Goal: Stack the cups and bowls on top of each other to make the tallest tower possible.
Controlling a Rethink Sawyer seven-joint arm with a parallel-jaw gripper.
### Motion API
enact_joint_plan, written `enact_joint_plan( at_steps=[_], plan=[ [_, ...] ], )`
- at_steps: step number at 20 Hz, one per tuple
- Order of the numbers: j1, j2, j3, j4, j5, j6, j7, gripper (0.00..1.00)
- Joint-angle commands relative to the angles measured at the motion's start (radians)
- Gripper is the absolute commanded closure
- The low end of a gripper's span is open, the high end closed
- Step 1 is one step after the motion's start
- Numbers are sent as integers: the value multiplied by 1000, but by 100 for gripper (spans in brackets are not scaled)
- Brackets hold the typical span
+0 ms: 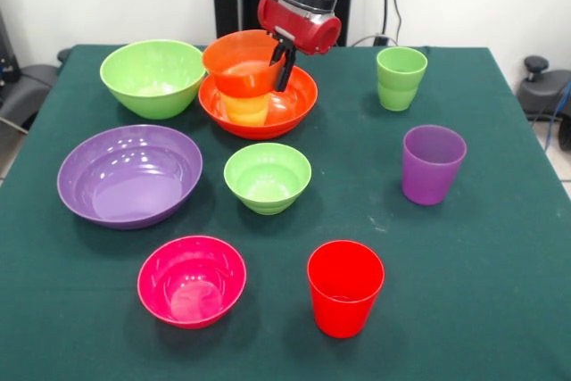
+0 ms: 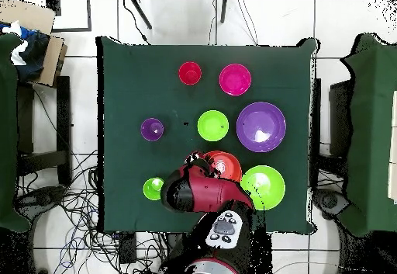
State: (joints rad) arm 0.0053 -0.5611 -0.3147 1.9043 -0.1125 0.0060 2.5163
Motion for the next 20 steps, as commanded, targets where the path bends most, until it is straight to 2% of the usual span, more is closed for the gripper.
enact_joint_plan(
  at_steps=[1,20],
  plan=[
    [20,70,46,17,-9,-79,94,100],
    [25,53,45,25,1,-60,88,100]
  ],
)
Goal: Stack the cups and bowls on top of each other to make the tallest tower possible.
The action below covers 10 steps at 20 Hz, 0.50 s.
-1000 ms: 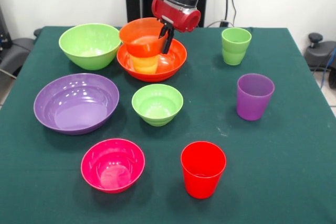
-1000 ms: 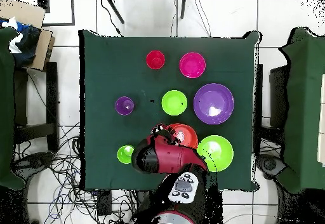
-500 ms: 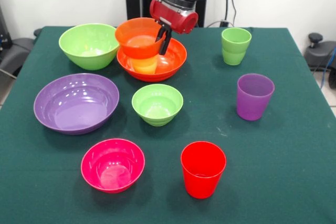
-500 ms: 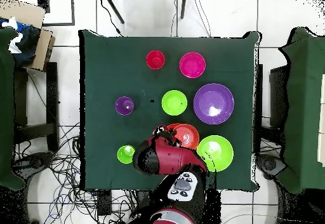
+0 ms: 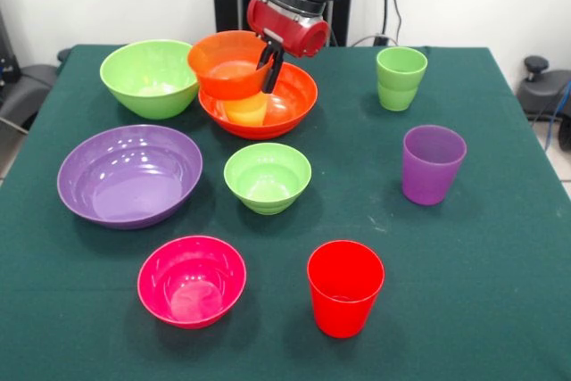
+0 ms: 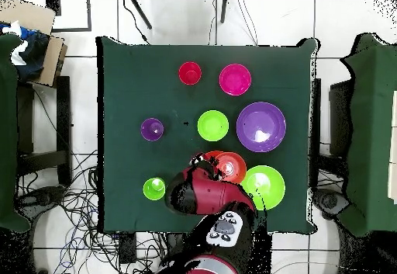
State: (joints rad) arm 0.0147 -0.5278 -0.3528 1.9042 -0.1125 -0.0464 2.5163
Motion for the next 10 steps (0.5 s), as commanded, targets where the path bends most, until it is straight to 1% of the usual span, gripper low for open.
enact_joint_plan(
  at_steps=[1,10],
  plan=[
    [16,17,84,25,2,-3,88,100],
    [35,-14,91,32,17,40,91,100]
  ],
)
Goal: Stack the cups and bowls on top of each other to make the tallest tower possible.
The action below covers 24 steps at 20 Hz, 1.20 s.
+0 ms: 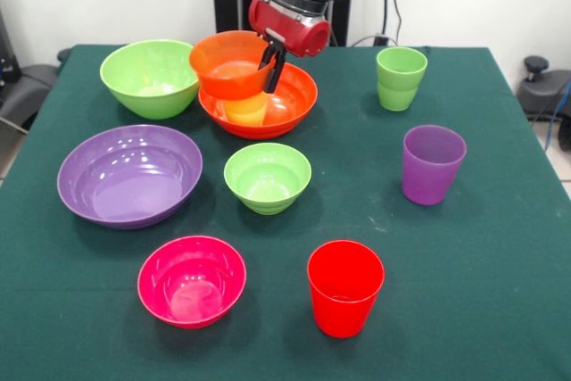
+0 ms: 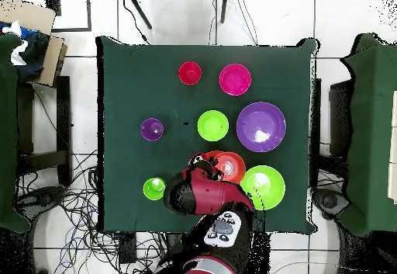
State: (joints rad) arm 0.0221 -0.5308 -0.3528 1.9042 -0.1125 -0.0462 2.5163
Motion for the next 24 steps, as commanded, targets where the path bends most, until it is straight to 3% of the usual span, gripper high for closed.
enact_joint_plan(
  at_steps=[1,24],
  plan=[
    [26,-14,93,33,16,41,90,100],
    [18,-50,101,31,12,94,69,100]
  ],
)
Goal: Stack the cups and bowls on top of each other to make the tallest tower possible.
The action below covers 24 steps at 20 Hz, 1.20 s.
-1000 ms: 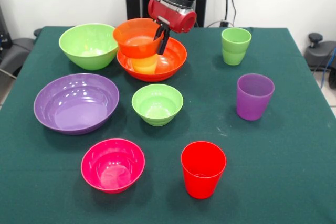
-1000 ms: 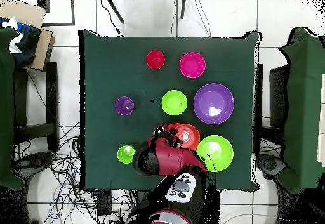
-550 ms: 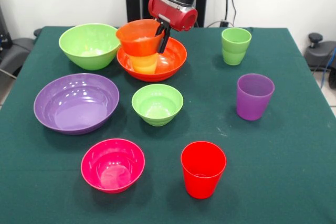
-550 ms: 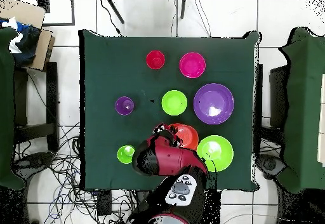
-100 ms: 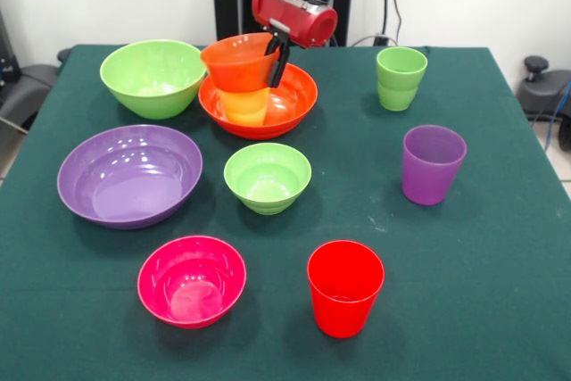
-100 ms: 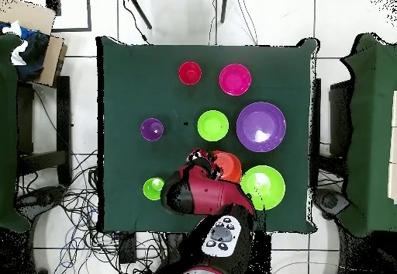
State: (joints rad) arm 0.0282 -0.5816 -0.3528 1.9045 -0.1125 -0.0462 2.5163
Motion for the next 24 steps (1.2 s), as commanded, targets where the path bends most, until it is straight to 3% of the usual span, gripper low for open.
enact_joint_plan(
  at_steps=[1,24],
  plan=[
    [11,1,102,30,12,95,69,100],
    [29,9,89,21,22,104,74,100]
  ],
)
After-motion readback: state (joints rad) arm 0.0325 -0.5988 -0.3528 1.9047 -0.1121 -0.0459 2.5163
